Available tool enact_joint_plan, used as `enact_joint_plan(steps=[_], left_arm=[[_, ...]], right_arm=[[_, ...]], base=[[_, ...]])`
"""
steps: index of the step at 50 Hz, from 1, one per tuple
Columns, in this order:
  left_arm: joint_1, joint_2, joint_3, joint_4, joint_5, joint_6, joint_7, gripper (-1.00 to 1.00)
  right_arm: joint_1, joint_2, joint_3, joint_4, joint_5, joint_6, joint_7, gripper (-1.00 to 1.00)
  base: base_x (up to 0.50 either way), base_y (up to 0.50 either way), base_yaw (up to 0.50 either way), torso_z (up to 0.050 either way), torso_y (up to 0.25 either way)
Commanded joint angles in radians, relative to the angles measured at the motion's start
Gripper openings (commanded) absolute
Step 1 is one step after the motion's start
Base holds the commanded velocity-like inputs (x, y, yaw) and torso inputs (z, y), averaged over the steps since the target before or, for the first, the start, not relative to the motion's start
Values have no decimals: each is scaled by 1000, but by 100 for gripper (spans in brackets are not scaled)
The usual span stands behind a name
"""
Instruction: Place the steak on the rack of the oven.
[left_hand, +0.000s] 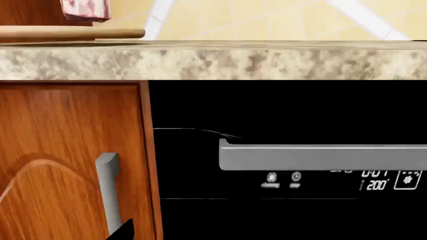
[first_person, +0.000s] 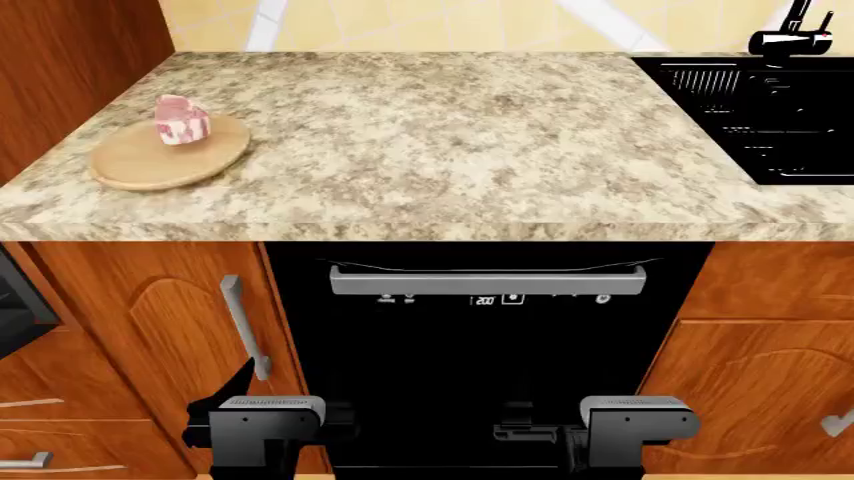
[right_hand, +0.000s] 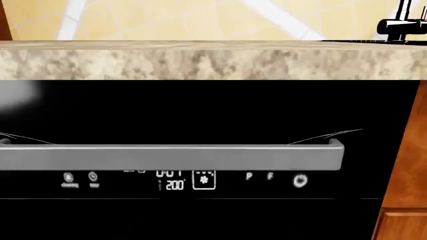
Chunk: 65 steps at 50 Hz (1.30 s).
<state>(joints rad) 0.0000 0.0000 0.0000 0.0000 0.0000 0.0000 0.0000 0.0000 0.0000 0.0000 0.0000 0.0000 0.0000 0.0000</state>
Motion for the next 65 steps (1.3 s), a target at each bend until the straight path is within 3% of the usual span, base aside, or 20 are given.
enact_joint_plan(steps=[1, 14, 49, 65], left_arm=[[0, -16, 18, 0, -18, -1, -18, 100], [-3, -51, 57, 1, -59, -1, -58, 100], [1, -98, 115, 3, -99, 25, -101, 100], [-2, -112, 126, 4, -125, 17, -123, 100]], right_arm=[[1, 16, -21, -1, 17, 0, 17, 100], [-1, 50, -58, -1, 50, -4, 66, 100], [5, 93, -109, 5, 94, -13, 122, 100], [9, 108, -125, 8, 116, -15, 142, 100]], base=[[0, 0, 0, 0, 0], [0, 6, 0, 0, 0], [0, 494, 0, 0, 0], [0, 18, 0, 28, 0]])
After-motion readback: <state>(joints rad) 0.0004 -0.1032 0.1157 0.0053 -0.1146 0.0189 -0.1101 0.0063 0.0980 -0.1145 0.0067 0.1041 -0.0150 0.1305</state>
